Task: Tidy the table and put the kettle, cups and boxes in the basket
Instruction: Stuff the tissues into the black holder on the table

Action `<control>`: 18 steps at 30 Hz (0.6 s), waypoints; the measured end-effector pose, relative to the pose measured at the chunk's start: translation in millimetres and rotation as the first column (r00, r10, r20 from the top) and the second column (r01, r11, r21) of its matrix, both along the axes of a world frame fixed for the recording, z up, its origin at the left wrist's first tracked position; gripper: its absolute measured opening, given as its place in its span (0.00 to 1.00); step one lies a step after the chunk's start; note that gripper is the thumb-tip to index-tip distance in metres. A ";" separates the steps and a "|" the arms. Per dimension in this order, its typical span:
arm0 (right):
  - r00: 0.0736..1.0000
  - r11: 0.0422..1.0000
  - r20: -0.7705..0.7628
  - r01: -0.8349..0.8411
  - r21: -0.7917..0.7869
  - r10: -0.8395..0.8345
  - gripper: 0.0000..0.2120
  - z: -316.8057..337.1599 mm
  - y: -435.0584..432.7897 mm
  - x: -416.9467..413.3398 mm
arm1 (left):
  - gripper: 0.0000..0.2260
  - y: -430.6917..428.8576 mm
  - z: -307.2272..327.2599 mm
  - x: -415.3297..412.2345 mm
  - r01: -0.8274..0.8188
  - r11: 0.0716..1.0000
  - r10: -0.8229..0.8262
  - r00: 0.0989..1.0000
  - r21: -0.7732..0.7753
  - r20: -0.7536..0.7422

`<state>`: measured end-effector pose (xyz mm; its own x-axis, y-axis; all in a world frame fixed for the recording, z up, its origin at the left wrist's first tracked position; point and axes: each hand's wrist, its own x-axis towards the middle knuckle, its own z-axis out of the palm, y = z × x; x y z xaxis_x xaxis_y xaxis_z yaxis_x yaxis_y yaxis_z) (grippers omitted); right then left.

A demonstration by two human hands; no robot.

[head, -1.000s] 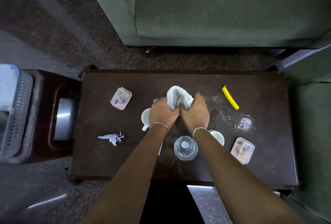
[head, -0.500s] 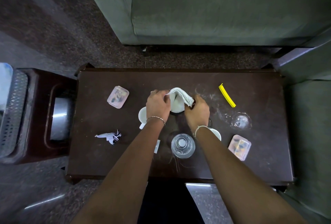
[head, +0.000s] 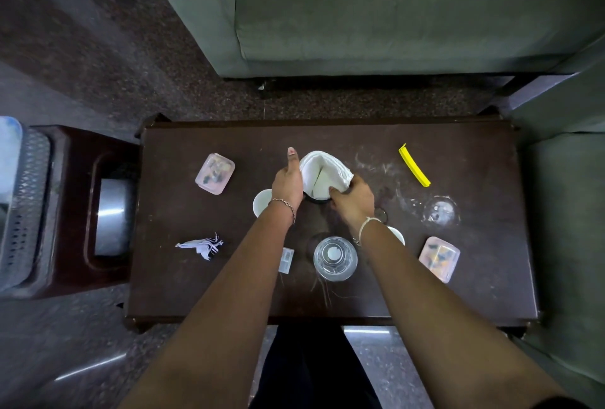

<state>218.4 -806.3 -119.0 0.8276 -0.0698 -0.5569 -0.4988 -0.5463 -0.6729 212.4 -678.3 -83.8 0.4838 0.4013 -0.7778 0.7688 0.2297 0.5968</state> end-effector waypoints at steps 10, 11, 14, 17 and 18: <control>0.983 0.986 0.075 0.167 -0.006 -0.166 0.19 65.2 -24.4 9.4 | 0.14 -16.6 54.6 14.5 -0.048 0.991 0.066 0.988 -0.124 0.139; 0.981 0.985 0.086 0.173 0.008 -0.173 0.19 75.0 -30.8 10.8 | 0.14 -22.0 63.7 17.2 -0.026 0.990 0.047 0.987 -0.136 0.153; 0.972 0.982 0.138 0.188 0.018 -0.189 0.18 103.7 -54.7 15.8 | 0.14 -44.6 89.6 26.4 0.042 0.987 -0.012 0.981 -0.155 0.192; 0.959 0.977 0.193 0.211 -0.010 -0.206 0.18 126.1 -83.1 22.7 | 0.13 -72.7 109.1 38.4 0.088 0.980 -0.051 0.979 -0.178 0.200; 0.956 0.974 0.200 0.224 -0.021 -0.216 0.18 130.5 -93.8 25.5 | 0.13 -83.5 113.0 42.8 0.110 0.977 -0.072 0.977 -0.181 0.203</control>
<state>244.0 -900.1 11.5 0.8815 -0.2827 -0.3781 -0.4709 -0.4683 -0.7476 255.2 -761.8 29.2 0.6603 0.2028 -0.7231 0.6657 0.2878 0.6885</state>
